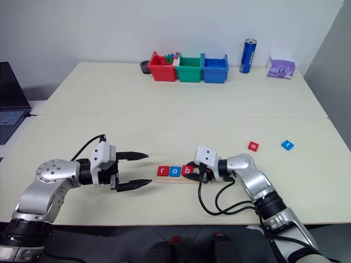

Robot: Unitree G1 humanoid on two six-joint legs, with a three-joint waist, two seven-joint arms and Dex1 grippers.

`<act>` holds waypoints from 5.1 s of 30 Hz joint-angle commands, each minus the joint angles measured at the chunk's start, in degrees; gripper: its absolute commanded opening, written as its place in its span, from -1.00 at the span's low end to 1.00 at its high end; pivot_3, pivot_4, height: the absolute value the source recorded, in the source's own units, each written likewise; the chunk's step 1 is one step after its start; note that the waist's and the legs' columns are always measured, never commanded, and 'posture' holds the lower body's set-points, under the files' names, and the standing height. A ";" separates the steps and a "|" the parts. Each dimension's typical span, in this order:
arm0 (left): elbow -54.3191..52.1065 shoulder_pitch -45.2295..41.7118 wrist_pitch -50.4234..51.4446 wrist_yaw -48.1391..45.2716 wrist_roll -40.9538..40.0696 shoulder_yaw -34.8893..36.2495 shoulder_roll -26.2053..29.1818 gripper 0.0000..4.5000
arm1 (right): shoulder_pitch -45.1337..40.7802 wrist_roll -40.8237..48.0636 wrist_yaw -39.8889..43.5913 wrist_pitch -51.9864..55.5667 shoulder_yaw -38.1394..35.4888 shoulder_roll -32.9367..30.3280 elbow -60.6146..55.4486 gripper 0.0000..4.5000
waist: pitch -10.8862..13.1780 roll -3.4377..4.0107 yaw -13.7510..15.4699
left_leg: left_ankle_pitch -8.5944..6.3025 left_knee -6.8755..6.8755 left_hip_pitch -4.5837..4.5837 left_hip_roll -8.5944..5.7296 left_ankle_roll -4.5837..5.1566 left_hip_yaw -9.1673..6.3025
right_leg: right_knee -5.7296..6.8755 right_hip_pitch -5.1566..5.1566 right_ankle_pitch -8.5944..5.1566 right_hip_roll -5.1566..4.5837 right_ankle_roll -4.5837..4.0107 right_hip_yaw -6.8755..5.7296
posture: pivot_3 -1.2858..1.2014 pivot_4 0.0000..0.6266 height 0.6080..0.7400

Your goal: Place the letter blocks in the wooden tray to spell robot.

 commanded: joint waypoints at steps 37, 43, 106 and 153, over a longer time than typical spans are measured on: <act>-2.77 -2.31 0.84 -0.50 -1.40 -0.76 -2.48 1.00 | -1.68 5.08 1.15 6.87 -6.24 -1.72 -9.47 0.99 | 0.01 0.01 0.08 | 0.00 0.00 -0.01 0.01 0.00 -0.04 | 0.00 0.00 0.00 -0.02 0.00 0.00 | 0.03 -0.52 1.00; -6.26 -6.16 6.55 3.85 -2.95 -2.18 -6.48 1.00 | 4.54 9.32 -3.48 17.83 -15.03 -8.99 -23.35 0.99 | 0.00 -0.01 0.57 | 0.00 0.03 -0.10 -0.02 0.00 -0.23 | -0.05 0.05 -0.01 -0.22 0.03 -0.01 | 0.03 -0.52 1.00; -5.84 -16.98 14.02 14.77 1.11 -12.66 -22.63 1.00 | 6.41 4.48 -12.67 2.86 -25.31 -12.72 15.50 -0.35 | -0.08 0.03 0.02 | 0.02 0.11 0.06 -0.08 -0.03 0.20 | 0.01 0.19 0.05 -0.01 0.06 0.18 | 0.03 -0.52 1.00; -15.05 -6.75 16.13 14.63 -2.29 -11.83 -15.20 1.00 | 18.68 15.85 -10.71 26.45 -29.73 -18.94 -34.13 0.98 | -0.12 0.06 -0.14 | 0.06 -0.03 0.03 -0.12 -0.10 0.25 | -0.20 0.09 -0.15 0.08 0.37 0.13 | 0.03 -0.52 1.00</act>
